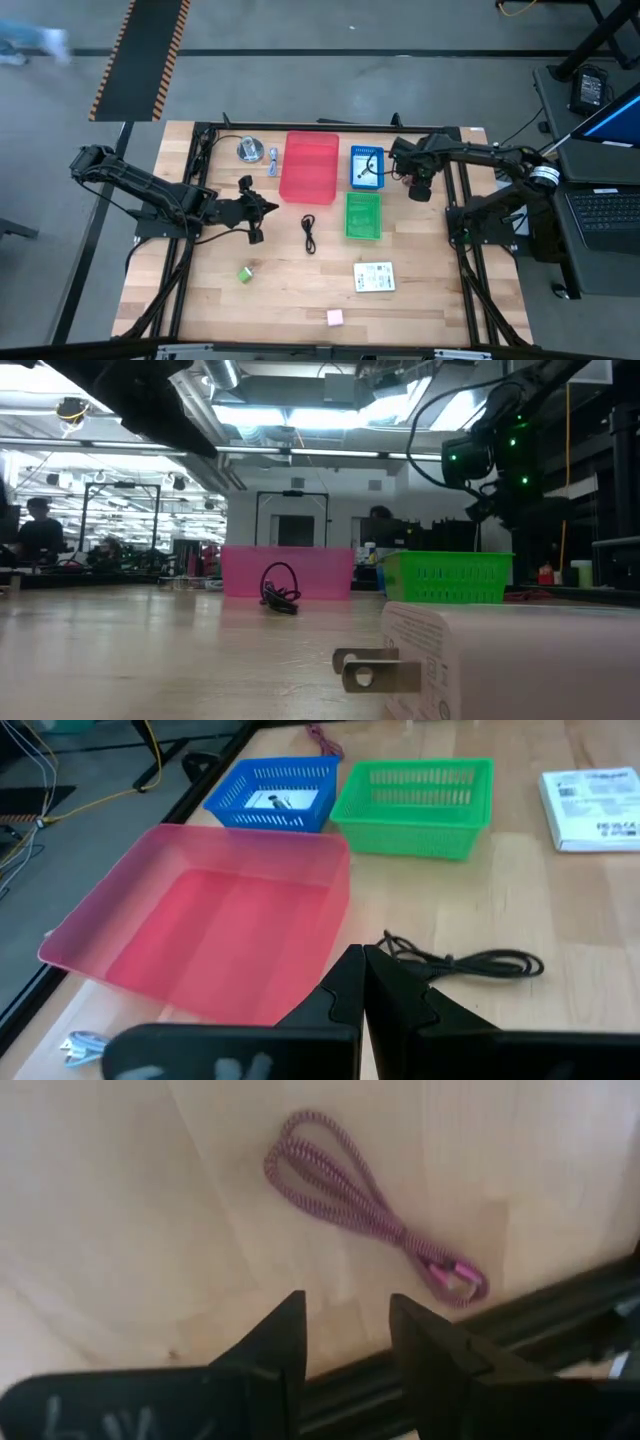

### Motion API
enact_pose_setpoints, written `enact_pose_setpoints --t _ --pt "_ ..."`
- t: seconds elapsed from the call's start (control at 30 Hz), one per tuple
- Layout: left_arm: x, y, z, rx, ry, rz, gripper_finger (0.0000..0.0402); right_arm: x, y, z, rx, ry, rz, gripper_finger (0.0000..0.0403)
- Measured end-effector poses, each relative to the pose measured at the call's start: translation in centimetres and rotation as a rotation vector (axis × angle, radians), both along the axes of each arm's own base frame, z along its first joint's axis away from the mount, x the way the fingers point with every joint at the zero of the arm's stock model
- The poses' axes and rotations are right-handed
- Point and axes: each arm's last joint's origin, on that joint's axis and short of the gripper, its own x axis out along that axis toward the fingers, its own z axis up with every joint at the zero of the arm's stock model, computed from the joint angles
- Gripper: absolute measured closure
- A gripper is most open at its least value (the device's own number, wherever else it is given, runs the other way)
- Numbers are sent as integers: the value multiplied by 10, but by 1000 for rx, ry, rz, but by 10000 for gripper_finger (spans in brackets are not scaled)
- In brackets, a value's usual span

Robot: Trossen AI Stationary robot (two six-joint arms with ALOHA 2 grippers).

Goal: Pick and place items into bin
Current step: Put the red USB cable into the red bin

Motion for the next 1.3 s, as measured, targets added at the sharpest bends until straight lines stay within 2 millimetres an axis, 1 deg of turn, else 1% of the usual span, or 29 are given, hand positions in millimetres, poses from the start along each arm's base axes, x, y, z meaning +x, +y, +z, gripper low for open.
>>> enact_pose_setpoints --t 0.3,0.53,0.73,0.97,1.3 --pt "1 0 1 -34 -27 18 400 -1 -3 -12 -62 29 141 280" --pt "1 0 1 -34 -28 18 400 -11 -5 -22 -36 59 159 280" --pt "1 0 1 -33 -28 18 400 -12 -9 -28 -57 30 162 280" --pt "1 0 1 -33 -28 18 400 -13 -14 -35 -43 7 167 280" --pt "1 0 1 -33 -28 18 400 -10 -22 -58 47 65 174 280"
